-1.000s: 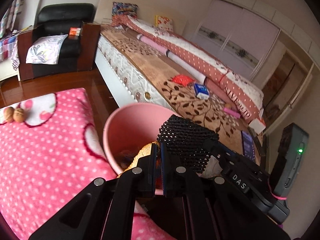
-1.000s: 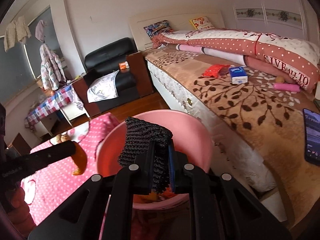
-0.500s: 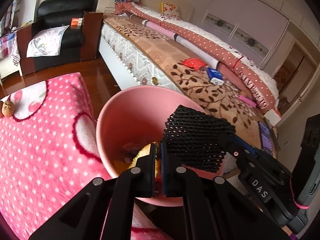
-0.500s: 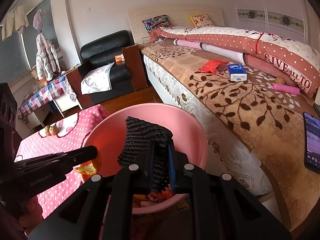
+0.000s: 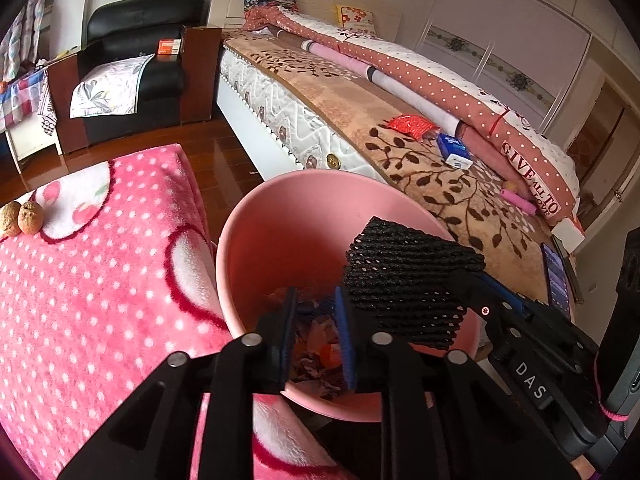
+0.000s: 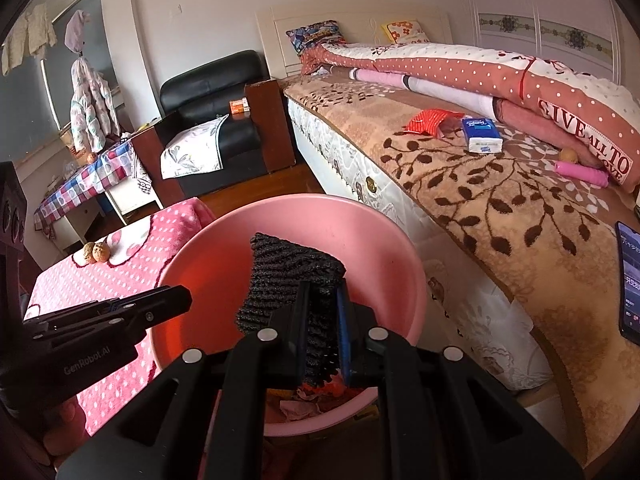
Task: Collect trash
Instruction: 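Open the left gripper to drop the orange peel into the bucket, then open the right gripper to drop the black pad into the bucket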
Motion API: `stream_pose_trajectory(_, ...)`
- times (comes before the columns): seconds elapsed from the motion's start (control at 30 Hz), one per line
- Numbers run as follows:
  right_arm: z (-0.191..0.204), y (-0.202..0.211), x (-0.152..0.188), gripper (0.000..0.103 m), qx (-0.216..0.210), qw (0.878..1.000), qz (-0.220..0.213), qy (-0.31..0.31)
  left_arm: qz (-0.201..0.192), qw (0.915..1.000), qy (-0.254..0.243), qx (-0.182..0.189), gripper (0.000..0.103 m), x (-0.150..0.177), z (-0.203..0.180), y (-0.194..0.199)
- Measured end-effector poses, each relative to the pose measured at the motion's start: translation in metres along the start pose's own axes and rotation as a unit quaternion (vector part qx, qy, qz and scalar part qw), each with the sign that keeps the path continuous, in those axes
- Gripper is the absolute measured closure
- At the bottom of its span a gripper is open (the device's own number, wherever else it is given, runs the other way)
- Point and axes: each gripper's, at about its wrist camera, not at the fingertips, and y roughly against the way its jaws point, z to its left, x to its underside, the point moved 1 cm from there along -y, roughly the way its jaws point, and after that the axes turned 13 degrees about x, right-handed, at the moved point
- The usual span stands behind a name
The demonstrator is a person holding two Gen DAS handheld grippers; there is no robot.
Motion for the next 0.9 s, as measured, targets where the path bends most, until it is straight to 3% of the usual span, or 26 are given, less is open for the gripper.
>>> stream_pose_trajectory(0.63, 0.001, -0.006, 0.004, 0.090, 0.000, 1.000, 0.007, -0.006, -0.007, 0.9999, 0.005, -0.008, 0.050, 0.001, 0.003, 0.004)
stream_pose_trajectory(0.9, -0.001, -0.008, 0.004, 0.090, 0.001, 1.000, 0.009, -0.009, -0.021, 0.9998, 0.003, 0.001, 0.044, -0.001, 0.003, 0.014)
